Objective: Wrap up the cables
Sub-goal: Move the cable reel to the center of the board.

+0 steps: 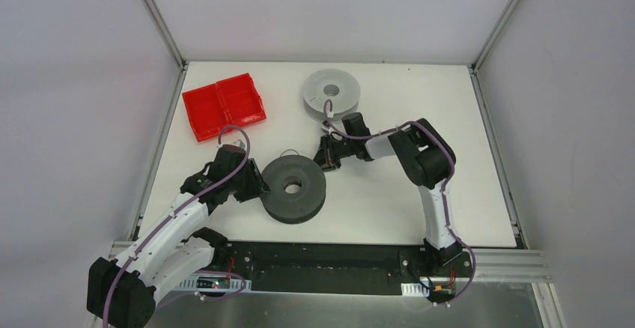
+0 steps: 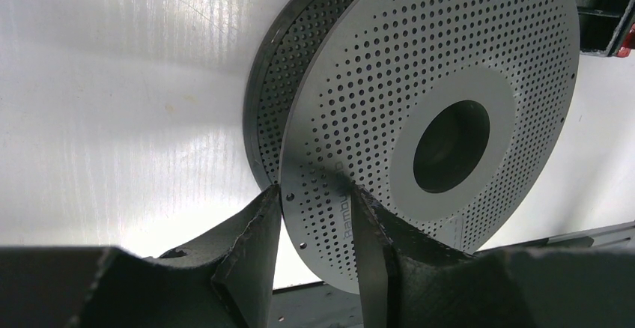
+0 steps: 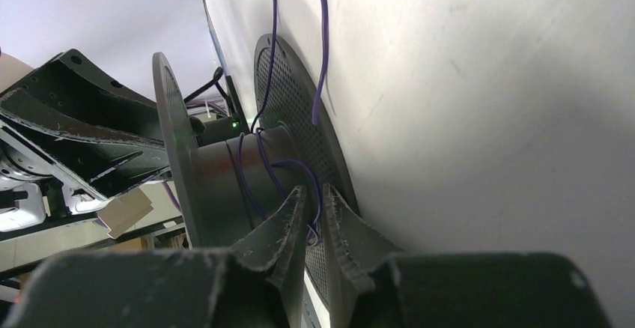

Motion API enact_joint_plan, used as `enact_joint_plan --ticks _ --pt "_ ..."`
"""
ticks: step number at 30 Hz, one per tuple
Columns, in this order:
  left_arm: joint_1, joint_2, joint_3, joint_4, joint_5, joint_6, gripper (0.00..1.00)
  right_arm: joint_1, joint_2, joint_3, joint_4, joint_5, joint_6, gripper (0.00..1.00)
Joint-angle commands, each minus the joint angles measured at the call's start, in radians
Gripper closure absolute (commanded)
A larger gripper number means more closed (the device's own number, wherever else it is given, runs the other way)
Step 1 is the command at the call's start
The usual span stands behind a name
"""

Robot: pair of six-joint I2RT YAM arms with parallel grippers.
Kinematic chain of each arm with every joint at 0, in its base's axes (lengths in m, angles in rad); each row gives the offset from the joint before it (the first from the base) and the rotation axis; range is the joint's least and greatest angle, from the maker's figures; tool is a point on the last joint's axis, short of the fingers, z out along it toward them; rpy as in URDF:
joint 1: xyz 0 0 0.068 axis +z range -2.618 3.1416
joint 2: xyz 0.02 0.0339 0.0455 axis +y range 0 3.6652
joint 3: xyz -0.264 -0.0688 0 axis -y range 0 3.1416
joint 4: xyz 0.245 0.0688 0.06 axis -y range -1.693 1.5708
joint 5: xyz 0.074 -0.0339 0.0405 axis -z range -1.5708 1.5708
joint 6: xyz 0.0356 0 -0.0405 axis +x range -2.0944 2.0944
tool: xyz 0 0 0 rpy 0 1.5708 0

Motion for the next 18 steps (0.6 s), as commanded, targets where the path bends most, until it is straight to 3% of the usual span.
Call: enact_joint_plan --ticks 1,5,18 --pt "0.012 -0.016 0.005 0.023 -0.004 0.001 0.63 -0.007 -0.109 -0.031 0.007 0.036 0.014 0.84" --pt "0.012 -0.024 0.024 0.023 -0.035 0.012 0.62 -0.024 -0.199 -0.058 -0.02 0.077 0.016 0.81" --pt "0.024 0.031 0.094 0.02 -0.167 0.073 0.62 -0.142 -0.585 -0.171 -0.36 0.395 -0.073 0.77"
